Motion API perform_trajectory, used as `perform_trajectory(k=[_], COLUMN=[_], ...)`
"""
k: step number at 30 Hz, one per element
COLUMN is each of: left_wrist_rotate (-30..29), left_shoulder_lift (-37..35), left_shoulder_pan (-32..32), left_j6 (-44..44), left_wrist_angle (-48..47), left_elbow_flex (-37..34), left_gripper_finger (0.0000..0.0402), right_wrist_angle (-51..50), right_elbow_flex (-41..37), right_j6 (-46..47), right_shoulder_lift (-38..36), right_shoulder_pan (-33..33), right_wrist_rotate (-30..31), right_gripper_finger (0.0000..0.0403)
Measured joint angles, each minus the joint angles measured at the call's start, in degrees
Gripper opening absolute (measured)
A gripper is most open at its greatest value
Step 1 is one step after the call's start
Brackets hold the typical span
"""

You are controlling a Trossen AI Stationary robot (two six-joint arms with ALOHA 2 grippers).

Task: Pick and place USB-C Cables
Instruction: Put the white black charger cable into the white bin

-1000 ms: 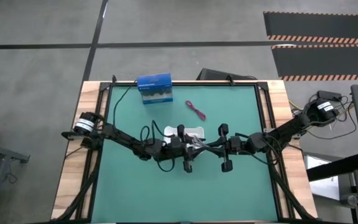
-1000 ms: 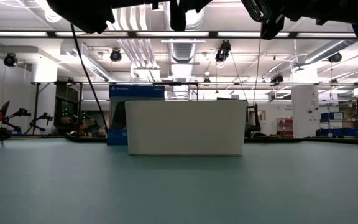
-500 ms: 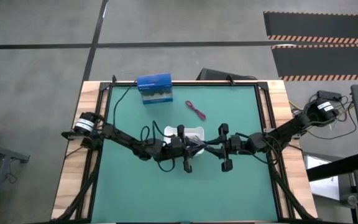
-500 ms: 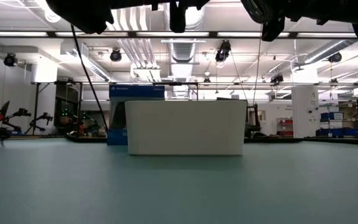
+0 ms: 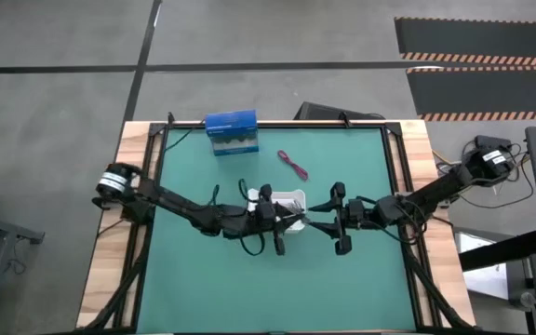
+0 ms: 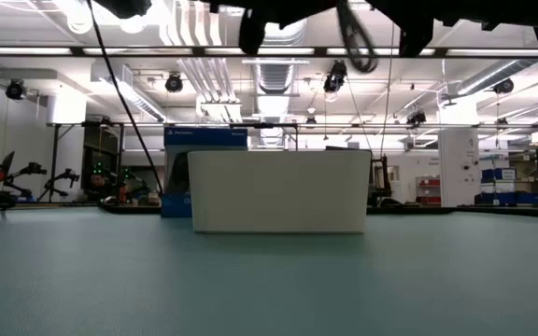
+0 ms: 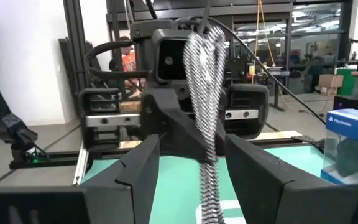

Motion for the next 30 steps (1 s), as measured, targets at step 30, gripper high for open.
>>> perform_trajectory(k=[30], left_wrist_rotate=[-0.1], left_shoulder_lift=[-9.5], left_shoulder_pan=[2.9], left_j6=[-26.9], left_wrist_angle=[-71.2], left_elbow_flex=[15.8], left_gripper_finger=[0.0017], right_wrist_angle=[-24.2], right_elbow_flex=[-0.1], right_j6=[-10.5], right_shoulder_lift=[-24.2], right_shoulder_pan=[0.0], right_wrist_rotate=[0.0], right_gripper_finger=[0.0146])
